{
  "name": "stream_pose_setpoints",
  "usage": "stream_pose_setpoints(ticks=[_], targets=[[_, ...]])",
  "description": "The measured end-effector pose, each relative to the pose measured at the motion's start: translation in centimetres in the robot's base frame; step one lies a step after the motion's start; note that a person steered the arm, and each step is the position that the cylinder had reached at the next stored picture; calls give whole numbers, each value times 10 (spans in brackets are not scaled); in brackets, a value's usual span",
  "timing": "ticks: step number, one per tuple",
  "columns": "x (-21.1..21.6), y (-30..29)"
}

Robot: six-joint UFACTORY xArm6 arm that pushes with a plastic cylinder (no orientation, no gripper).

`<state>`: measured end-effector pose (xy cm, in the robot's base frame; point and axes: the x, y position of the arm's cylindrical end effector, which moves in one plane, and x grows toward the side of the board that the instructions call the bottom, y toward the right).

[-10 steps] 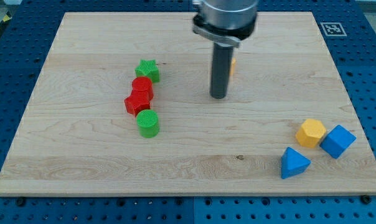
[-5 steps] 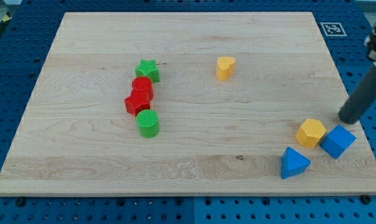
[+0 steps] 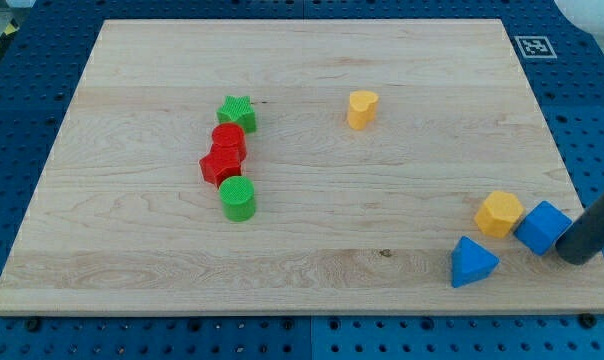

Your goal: Push the cube and the hexagon above the triangle

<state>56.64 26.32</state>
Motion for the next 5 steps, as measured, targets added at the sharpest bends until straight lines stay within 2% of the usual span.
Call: stream_pose_setpoints(ticks=[2,5], targets=[[-25,-30],[-19,-97]])
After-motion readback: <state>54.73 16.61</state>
